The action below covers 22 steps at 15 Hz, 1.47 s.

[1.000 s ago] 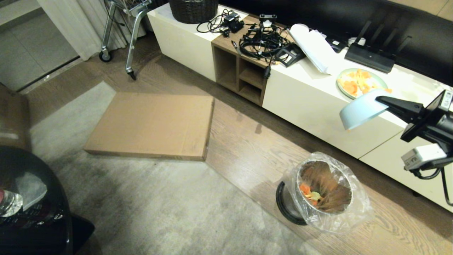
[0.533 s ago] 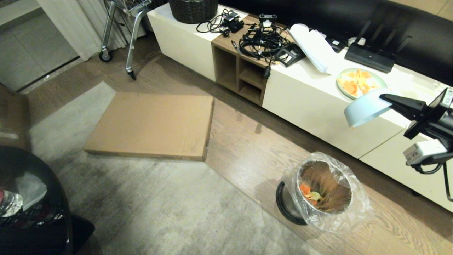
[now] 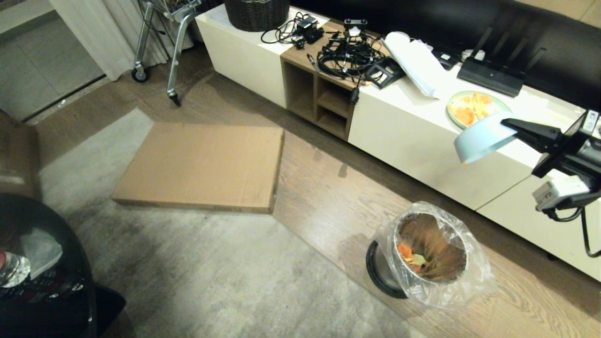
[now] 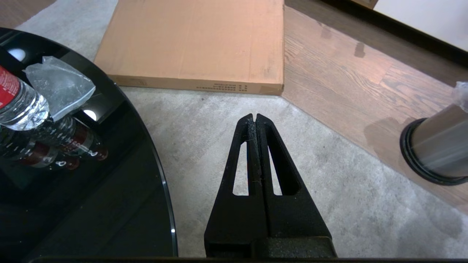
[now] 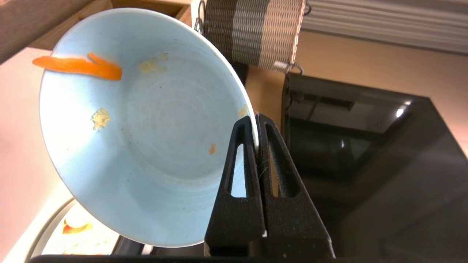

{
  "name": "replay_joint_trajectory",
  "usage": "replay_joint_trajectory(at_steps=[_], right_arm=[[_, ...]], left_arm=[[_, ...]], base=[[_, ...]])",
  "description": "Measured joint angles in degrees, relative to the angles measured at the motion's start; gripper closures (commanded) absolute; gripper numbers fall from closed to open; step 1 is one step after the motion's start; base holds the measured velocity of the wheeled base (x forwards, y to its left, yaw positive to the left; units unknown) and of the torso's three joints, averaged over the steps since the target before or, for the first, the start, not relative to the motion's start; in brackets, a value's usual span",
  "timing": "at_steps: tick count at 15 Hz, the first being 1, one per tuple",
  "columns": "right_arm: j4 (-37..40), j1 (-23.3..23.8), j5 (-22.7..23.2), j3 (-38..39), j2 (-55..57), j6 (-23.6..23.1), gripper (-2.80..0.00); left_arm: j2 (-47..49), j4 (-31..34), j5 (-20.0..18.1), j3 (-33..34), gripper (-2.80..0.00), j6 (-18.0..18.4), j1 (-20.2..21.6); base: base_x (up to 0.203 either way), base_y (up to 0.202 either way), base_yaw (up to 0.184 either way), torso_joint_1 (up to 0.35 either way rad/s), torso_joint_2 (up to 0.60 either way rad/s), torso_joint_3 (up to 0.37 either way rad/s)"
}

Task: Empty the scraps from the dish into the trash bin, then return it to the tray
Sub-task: Put the bowl back to the table

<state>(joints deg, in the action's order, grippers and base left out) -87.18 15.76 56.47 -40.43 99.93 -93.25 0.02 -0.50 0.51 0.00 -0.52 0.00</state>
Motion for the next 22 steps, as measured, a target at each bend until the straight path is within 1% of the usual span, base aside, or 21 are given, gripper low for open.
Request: replay_joint_trajectory(at_steps=[5, 8, 10, 12, 14, 17, 22], right_arm=[[0.0, -1.3, -1.2, -1.5, 2.0, 0.9, 0.0], [0.0, -1.5, -3.9, -4.2, 3.0, 3.2, 0.0], [0.0, -1.5, -6.6, -5.3, 3.5, 4.7, 0.0], [0.0, -1.7, -8.1, -7.0, 4.3, 7.2, 0.0], [0.0, -2.3, -8.1, -7.7, 4.6, 9.1, 0.0], [0.0, -3.7, -7.5, -5.7, 3.9, 10.1, 0.0], [0.0, -2.8, -7.1, -2.8, 2.0, 11.5, 0.0]], left_arm=[[0.0, 0.0, 0.0, 0.0, 0.0, 0.0, 0.0], [0.0, 0.0, 0.0, 0.0, 0.0, 0.0, 0.0], [0.0, 0.0, 0.0, 0.0, 0.0, 0.0, 0.0], [0.0, 0.0, 0.0, 0.0, 0.0, 0.0, 0.0], [0.0, 0.0, 0.0, 0.0, 0.0, 0.0, 0.0], [0.0, 0.0, 0.0, 0.0, 0.0, 0.0, 0.0], [0.0, 0.0, 0.0, 0.0, 0.0, 0.0, 0.0]], base=[[0.0, 0.0, 0.0, 0.0, 0.0, 0.0], [0.0, 0.0, 0.0, 0.0, 0.0, 0.0], [0.0, 0.0, 0.0, 0.0, 0.0, 0.0], [0.0, 0.0, 0.0, 0.0, 0.0, 0.0], [0.0, 0.0, 0.0, 0.0, 0.0, 0.0], [0.0, 0.0, 0.0, 0.0, 0.0, 0.0], [0.0, 0.0, 0.0, 0.0, 0.0, 0.0]])
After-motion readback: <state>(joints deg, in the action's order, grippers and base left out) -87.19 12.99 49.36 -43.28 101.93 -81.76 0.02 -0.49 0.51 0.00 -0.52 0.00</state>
